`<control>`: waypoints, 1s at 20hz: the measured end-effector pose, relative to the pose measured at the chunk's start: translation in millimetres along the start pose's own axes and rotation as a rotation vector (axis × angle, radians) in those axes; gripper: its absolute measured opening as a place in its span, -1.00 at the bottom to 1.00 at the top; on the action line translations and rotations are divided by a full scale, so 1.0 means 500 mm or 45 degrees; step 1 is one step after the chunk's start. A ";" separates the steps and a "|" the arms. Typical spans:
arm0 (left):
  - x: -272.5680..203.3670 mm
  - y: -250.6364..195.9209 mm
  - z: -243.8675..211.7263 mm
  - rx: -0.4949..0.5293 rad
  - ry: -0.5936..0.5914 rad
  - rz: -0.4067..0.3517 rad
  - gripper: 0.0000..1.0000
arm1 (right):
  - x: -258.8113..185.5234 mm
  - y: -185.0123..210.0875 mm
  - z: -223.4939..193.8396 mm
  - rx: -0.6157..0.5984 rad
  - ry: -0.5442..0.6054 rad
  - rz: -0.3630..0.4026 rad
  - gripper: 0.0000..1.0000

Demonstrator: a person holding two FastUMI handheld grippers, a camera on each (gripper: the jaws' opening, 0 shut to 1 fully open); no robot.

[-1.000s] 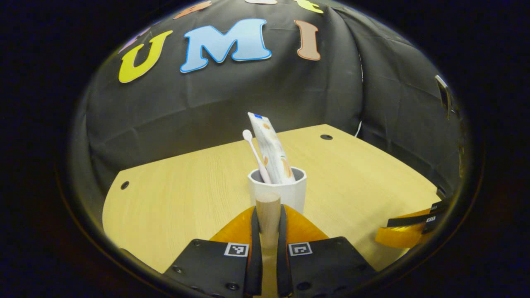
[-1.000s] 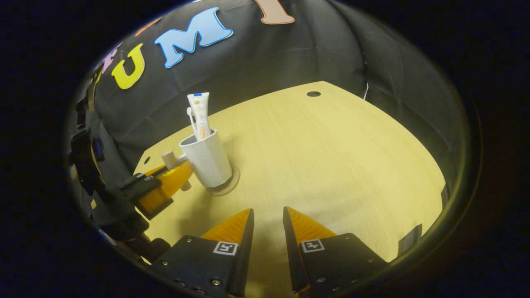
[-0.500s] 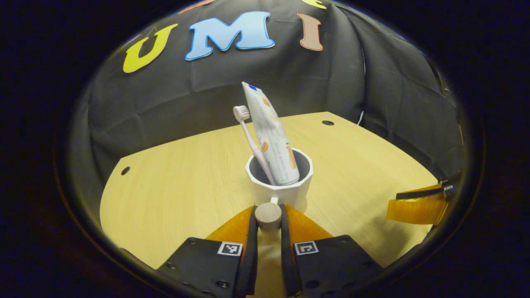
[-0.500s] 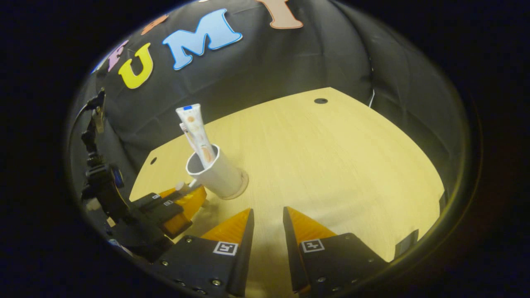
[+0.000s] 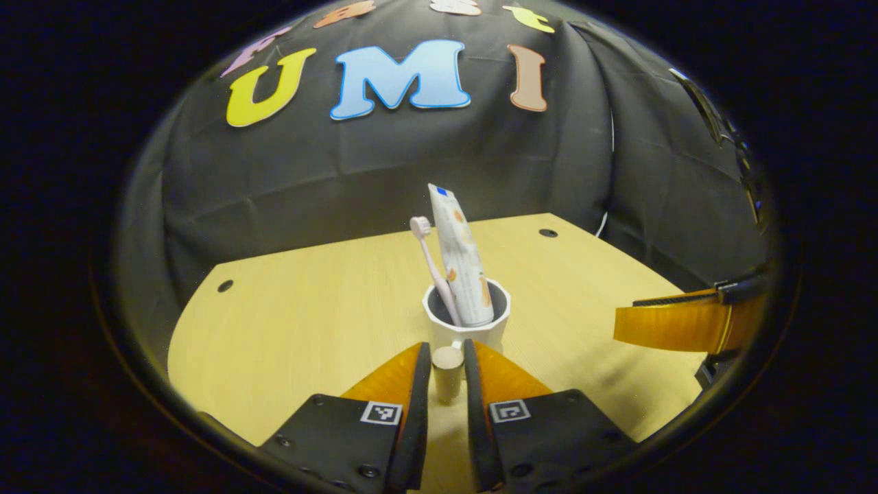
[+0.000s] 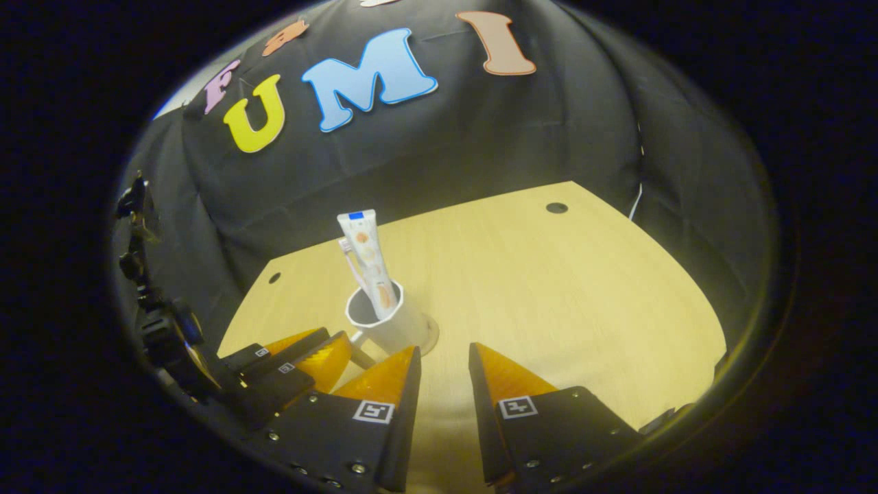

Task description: Put the toothbrush and toothpaste on the desktop into the cup, then pick up the cup and place it on the coaster on the desktop.

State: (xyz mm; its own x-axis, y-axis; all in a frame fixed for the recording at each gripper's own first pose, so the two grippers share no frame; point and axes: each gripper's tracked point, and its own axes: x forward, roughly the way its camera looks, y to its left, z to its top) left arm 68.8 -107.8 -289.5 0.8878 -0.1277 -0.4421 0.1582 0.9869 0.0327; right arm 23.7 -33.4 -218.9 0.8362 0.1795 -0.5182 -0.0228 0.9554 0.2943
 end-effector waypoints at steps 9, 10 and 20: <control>-0.153 0.108 0.223 -0.081 -0.246 0.189 -0.19 | -0.064 0.101 0.155 -0.142 -0.233 0.104 -0.33; -0.173 0.115 0.249 -0.086 -0.272 0.200 -0.19 | -0.076 0.113 0.183 -0.153 -0.276 0.113 -0.19; -0.320 0.148 0.400 -0.032 -0.467 0.237 0.27 | -0.188 0.208 0.320 -0.238 -0.557 0.136 0.61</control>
State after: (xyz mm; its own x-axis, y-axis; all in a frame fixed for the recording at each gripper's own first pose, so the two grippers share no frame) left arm 24.8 -33.9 -37.2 0.9962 0.0312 -0.0813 -0.0266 0.9980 0.0577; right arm 30.2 11.4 -11.3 0.9748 0.2018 -0.0947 -0.1855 0.9699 0.1575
